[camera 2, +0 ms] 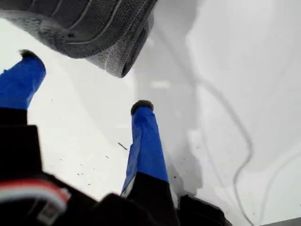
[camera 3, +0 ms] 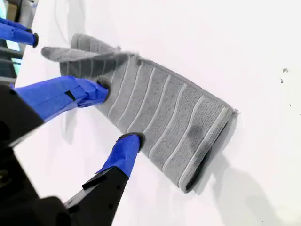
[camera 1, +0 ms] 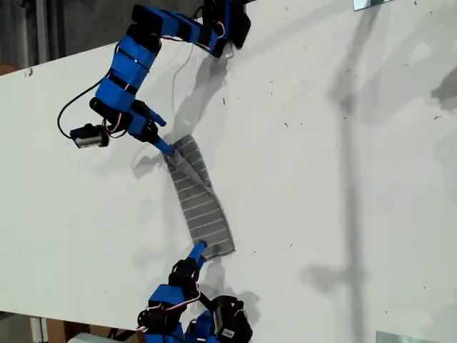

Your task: Grasp corners of a square towel and fold twice.

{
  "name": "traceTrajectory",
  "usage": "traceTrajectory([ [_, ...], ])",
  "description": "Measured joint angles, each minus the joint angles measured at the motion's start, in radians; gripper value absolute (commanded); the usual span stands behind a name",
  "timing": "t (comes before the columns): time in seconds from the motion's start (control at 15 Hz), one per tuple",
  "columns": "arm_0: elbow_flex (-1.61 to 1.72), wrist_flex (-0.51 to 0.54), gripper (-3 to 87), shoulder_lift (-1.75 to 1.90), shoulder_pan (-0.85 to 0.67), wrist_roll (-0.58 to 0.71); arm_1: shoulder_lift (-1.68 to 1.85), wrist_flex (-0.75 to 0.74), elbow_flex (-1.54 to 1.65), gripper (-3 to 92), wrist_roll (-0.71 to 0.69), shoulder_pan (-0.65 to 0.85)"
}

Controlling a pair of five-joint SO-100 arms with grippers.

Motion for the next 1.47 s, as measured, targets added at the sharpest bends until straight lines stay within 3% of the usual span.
traceTrajectory([
  [0.27,0.0,0.0,18.9,0.0,0.0,0.0,0.002,0.048,-0.089,42.4,-0.012,0.003],
  [0.6,0.026,-0.029,18.9,0.011,0.0,0.0,-0.302,-0.12,-0.08,47.4,-0.028,0.02],
  [0.8,0.137,-0.021,18.9,0.16,0.02,-0.067,-0.422,-0.15,-0.075,37.6,-0.057,0.097],
  [0.93,0.356,-0.011,18.9,0.469,0.054,-0.179,-0.405,-0.169,-0.018,37.0,-0.061,0.106],
  [1.0,0.474,0.029,18.9,0.664,0.06,-0.235,-0.382,-0.187,0.025,32.1,-0.063,0.106],
  [1.13,0.638,0.107,18.9,0.951,0.094,-0.313,-0.304,-0.256,0.178,2.5,-0.066,0.124],
  [1.47,0.781,0.114,18.9,1.154,0.146,-0.357,0.095,-0.52,0.799,-0.1,0.017,0.253],
])
